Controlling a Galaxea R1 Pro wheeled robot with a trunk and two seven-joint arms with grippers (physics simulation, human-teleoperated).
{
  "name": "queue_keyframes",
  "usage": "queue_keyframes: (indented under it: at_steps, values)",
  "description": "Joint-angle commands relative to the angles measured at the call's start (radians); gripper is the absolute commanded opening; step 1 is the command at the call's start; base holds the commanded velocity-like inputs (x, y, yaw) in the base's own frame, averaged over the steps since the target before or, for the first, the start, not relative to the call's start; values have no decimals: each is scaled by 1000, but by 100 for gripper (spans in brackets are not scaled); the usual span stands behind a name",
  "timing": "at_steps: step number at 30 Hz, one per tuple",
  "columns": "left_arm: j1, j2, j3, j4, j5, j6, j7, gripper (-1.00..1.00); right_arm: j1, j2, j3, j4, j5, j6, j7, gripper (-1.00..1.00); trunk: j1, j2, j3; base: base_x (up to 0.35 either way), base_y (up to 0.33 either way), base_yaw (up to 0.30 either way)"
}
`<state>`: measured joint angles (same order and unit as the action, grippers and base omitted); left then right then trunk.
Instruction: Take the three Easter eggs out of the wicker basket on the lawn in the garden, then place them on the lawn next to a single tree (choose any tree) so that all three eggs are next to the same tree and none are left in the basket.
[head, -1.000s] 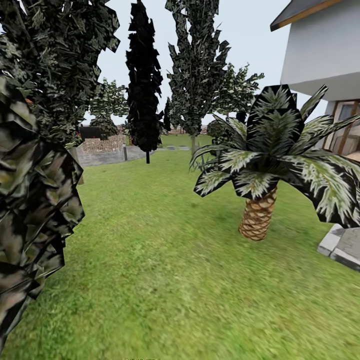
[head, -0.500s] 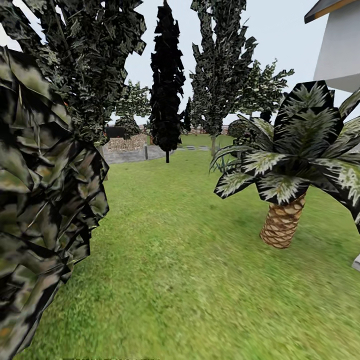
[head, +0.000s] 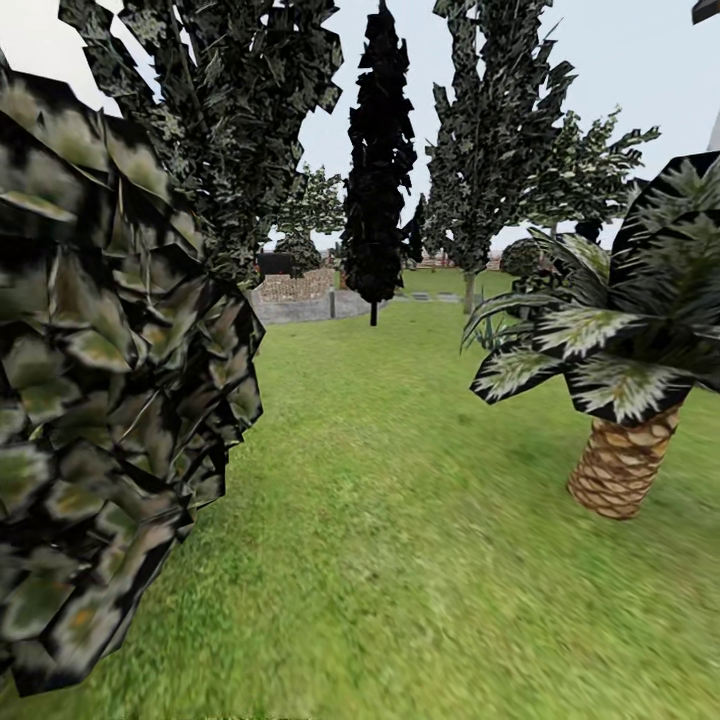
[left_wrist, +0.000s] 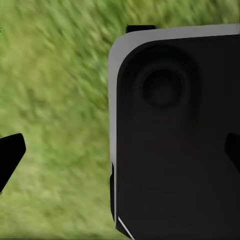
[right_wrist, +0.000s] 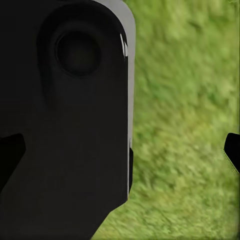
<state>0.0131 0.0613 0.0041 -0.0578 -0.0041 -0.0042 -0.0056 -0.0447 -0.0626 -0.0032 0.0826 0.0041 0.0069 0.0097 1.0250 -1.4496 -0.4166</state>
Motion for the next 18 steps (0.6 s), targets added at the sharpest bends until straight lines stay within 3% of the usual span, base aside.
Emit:
queue_keyframes:
  at_steps: [1,4,9,11,14,18]
  values:
    - [1,0,0,-2,0,0,-1,100,-1,0,0,2,0,1,1,100,0,0,-1,0,0,273]
    - [1,0,0,-2,0,0,-1,100,-1,-1,-1,2,0,1,2,100,0,0,-2,0,0,236]
    - [1,0,1,-2,0,0,-1,100,-1,-1,-1,2,0,1,8,100,0,0,-3,0,0,60]
    - [1,0,1,-2,0,0,-1,100,-1,-1,-3,7,-3,17,93,100,0,0,-3,0,0,2]
    - [1,2,1,-2,0,0,-1,100,-1,-4,-2,7,-1,15,103,100,0,0,-3,15,0,0]
    - [1,3,1,-2,0,0,-2,100,-1,-5,-1,6,-1,11,105,100,0,0,-3,280,7,11]
